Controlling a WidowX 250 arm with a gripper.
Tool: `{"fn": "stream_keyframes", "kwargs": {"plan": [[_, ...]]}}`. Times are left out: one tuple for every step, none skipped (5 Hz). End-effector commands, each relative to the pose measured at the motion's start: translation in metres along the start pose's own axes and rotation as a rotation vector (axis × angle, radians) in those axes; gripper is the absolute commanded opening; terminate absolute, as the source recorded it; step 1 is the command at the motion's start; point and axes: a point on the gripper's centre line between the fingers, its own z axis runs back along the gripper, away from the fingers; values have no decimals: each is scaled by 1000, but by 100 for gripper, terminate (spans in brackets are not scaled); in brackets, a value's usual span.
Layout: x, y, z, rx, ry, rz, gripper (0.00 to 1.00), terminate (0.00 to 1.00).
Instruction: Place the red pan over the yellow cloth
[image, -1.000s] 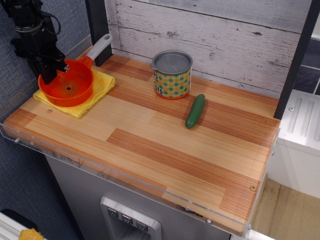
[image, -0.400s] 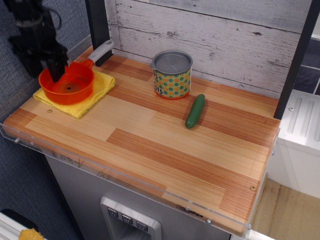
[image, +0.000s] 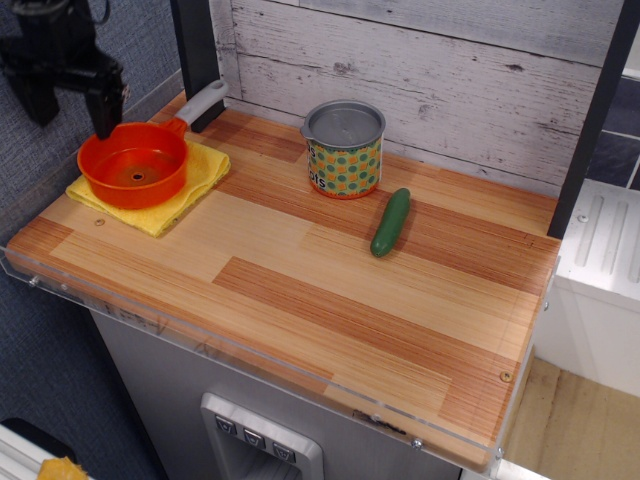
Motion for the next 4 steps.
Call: {"fn": "stream_keyframes", "kwargs": {"plan": [[-7,-46,57,21,-44,-10,100,0],[-15,-75,68,0,-62,-30,100,0],[-22,-102,70,-52,-62,-50,100,0],[-25,-130,72,-55,-65,-72,100,0]]}}
